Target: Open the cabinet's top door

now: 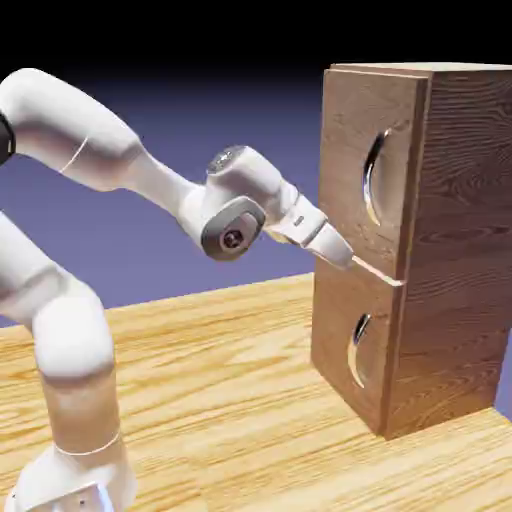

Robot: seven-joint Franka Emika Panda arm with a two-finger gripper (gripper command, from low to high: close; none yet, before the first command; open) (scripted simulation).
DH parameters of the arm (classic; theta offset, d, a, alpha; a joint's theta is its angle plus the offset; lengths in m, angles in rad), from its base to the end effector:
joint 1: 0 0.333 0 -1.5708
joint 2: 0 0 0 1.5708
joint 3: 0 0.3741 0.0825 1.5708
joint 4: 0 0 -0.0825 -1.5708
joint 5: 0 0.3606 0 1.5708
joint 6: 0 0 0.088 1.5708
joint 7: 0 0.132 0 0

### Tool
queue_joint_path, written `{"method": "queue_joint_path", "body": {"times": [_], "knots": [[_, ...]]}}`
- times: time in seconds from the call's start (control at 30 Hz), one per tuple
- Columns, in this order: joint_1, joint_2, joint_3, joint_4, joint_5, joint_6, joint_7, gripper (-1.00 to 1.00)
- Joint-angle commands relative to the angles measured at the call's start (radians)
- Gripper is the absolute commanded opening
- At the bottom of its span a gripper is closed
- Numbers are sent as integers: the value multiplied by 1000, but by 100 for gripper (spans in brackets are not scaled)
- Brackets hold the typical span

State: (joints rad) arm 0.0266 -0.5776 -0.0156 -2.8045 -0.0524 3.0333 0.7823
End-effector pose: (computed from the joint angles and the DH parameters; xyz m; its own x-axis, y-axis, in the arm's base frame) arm 0.3570 0.0072 0.5089 0.5219 -0.6646 0.5347 -0.4546 -0.7471 -0.4849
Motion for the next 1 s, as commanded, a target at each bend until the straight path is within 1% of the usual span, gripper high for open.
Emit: {"method": "queue_joint_path", "body": {"times": [0.0, 0.97], "knots": [[12, -6, -13, 5, -44, -3, 34, 100], [363, -190, -387, 137, -1305, -92, 1027, 100]]}}
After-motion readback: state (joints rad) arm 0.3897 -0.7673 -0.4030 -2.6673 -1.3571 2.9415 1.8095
